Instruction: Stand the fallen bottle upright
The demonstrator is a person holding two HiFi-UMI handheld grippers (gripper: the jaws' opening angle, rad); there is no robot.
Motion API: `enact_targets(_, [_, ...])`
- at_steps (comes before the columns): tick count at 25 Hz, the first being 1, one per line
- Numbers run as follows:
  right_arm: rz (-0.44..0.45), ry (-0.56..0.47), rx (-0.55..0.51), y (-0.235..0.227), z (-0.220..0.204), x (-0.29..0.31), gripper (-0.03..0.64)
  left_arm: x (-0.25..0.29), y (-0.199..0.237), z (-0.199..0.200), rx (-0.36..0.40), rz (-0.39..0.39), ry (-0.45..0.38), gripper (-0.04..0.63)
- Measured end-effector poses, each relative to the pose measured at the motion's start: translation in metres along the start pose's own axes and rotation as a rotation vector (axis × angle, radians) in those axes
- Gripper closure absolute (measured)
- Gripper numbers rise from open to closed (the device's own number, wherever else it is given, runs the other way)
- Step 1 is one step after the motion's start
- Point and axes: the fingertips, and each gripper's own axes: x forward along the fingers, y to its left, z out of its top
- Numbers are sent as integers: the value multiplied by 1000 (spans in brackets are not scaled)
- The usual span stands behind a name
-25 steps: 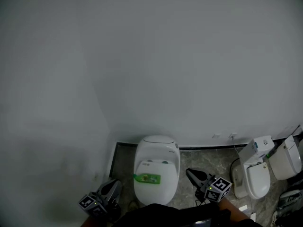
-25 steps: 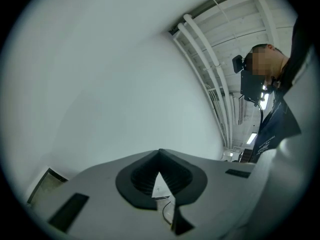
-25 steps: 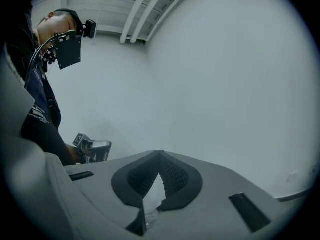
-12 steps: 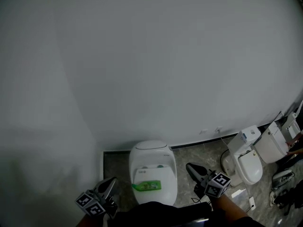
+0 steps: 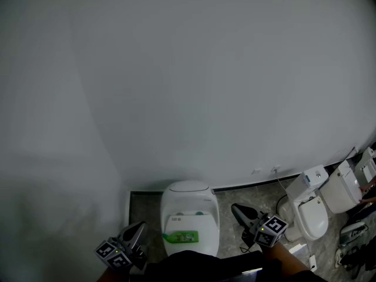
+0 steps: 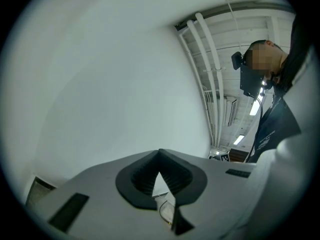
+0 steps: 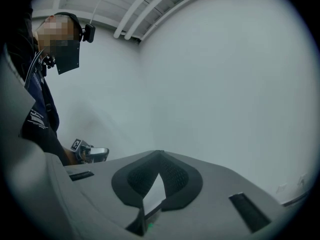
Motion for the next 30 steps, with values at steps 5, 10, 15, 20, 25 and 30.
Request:
enact_targets(5, [36,-7,-15,-15,14,-7,609,9,-16,3,-6,48,-12,588])
enact_targets(10, [48,12,-20,-37,-17,17,609,21,17,-21,-12,51,-9,588])
enact_targets(15, [29,62,32,-66,-44,28,609,38,47,-47,-71,101,68,588])
enact_targets(20, [-15,159,82,-115,-146,49,609,57,117,-127,-118,137,169,588])
enact_targets(25, [-52,234,112,-164,-256,64,609,71,189,-231,-197,170,269,588])
enact_targets(30, [-76,305,147,-199,-366,66,609,68,268,-350,-231,243,362,586])
